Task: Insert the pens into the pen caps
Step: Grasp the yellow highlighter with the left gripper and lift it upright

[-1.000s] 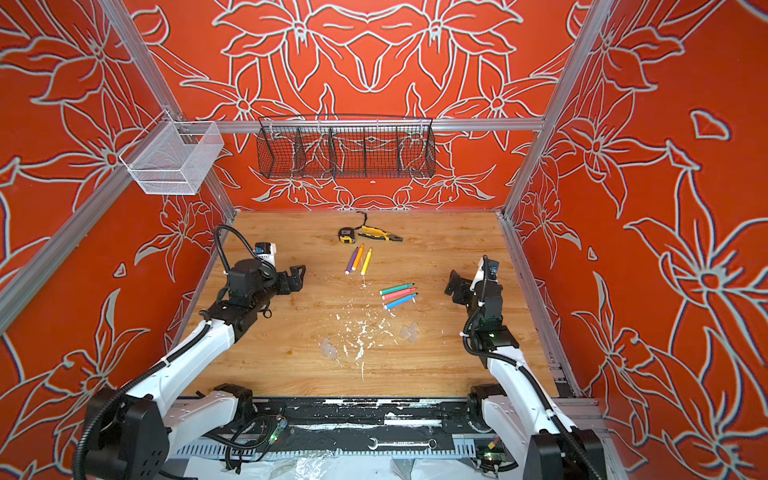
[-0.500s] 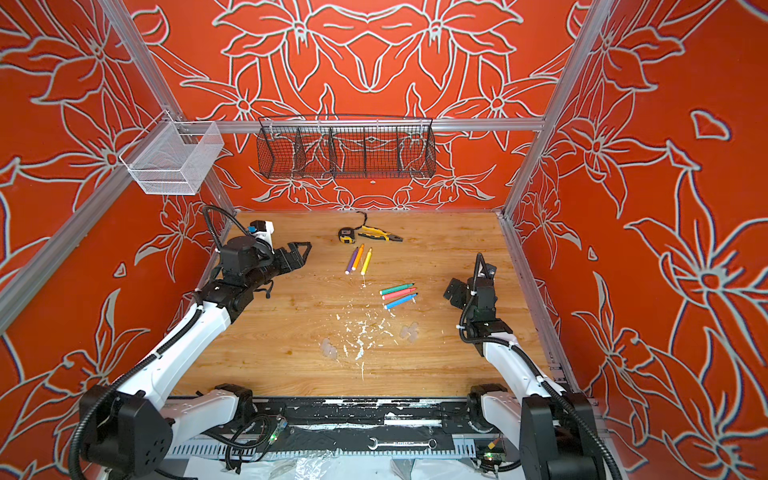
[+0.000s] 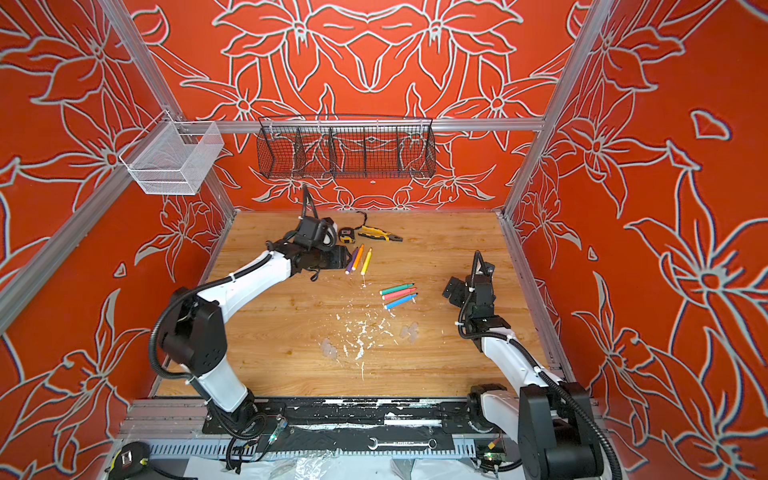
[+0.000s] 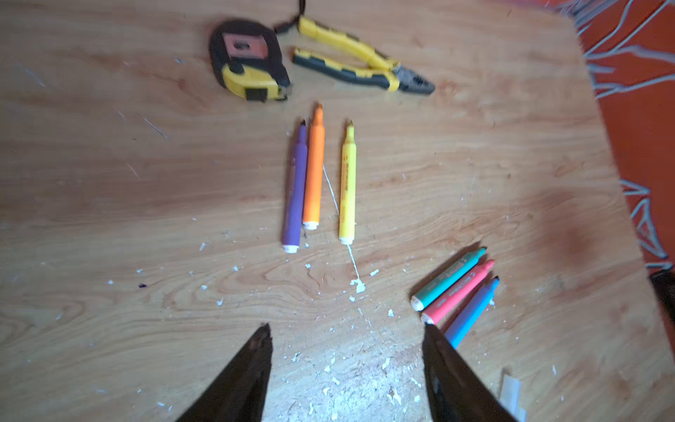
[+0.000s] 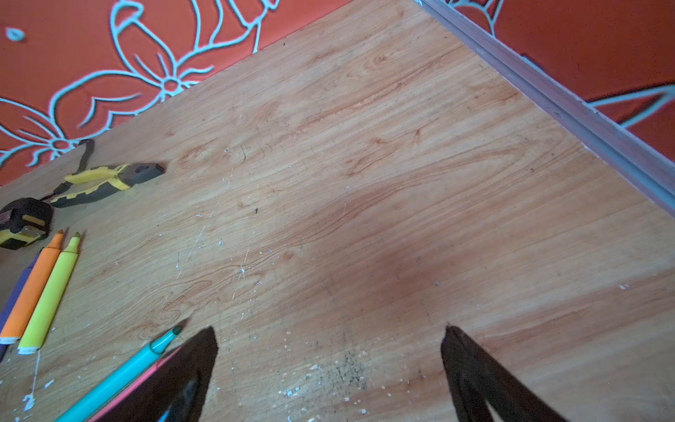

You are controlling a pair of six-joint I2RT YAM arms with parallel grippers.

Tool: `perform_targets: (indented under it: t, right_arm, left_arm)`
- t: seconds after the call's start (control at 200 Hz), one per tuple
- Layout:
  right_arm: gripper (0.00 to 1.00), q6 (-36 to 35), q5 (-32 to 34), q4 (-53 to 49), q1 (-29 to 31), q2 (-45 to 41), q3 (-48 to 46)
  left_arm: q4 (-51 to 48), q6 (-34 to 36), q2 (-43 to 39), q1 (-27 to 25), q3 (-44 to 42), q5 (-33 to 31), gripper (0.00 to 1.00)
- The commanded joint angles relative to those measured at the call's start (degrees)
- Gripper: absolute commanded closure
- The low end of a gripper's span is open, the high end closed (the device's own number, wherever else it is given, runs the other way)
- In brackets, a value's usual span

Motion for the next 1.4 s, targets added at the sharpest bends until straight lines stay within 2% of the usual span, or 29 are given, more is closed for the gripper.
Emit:
perform_targets:
  t: [0.0, 0.23, 0.751, 1.026, 1.286, 1.396]
  right_arm:
    - [0.03, 0.64, -0.64, 0.67, -0.23, -0.86, 0.41]
    - [0.03, 0.69, -0.78, 0.72, -0.14, -0.72, 0.41]
    - [0.04, 0.37, -1.92, 0.28, -0.16, 1.48, 1.81]
    - [0.04, 0.29, -2.25, 0.37, -0.19, 1.66, 1.87]
    - [0.04, 0.29, -2.43, 0.28, -0.10, 1.99, 2.08]
    - [0.04, 0.21, -2.51, 0.28, -0.06, 2.07, 2.17]
  left_arm:
    - [-8.94, 3.26, 6.02, -3.15, 6.03, -6.02, 0.40]
    - [-11.58, 4.41, 16.19, -4.43, 14.02, -8.34, 0.44]
    - [-17.62, 6.18, 30.34, -4.78, 27.57, -11.01, 0.48]
    - [-26.25, 5.89, 40.06, -4.78, 41.72, -12.48, 0.52]
    - [-26.32, 6.10, 42.56, -4.77, 43.93, -11.09, 0.54]
    - [-26.67, 6.22, 43.28, -4.78, 44.67, -10.78, 0.58]
